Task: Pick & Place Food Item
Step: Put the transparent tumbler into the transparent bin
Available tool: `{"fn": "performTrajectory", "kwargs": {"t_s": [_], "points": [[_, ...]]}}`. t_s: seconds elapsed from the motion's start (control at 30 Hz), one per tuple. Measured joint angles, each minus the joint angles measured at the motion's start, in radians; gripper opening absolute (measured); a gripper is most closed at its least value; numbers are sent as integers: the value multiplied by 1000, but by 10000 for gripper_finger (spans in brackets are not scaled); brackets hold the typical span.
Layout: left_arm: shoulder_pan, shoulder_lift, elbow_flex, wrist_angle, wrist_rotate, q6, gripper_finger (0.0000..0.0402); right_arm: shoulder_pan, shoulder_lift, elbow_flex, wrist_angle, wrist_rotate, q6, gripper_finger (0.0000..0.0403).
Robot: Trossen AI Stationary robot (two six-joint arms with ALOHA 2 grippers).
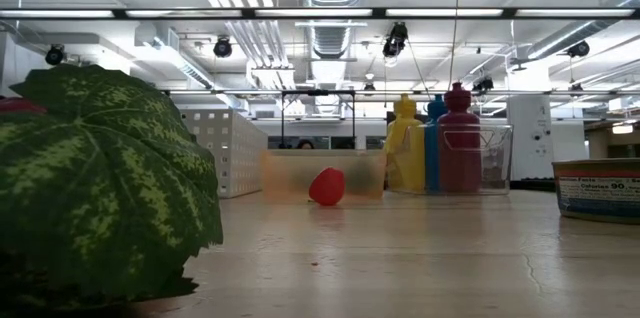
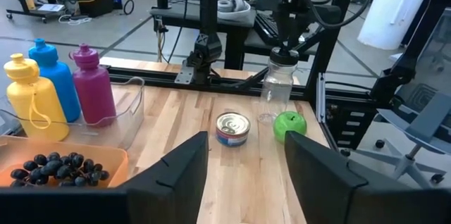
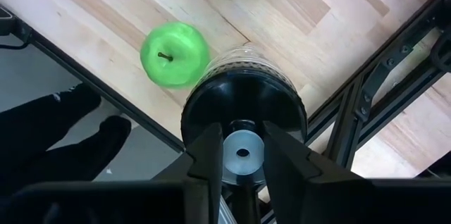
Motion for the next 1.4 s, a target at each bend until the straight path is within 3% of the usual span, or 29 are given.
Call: {"fn": "performTrajectory", "kwargs": {"t_s": [0.7,1.4], "points": [[0,0,0,5,0,0,214,0,2,0,-1,6,-27,76],[0,0,0,5,0,2,182,-1,2,1,-1,10,-12,75]]}}
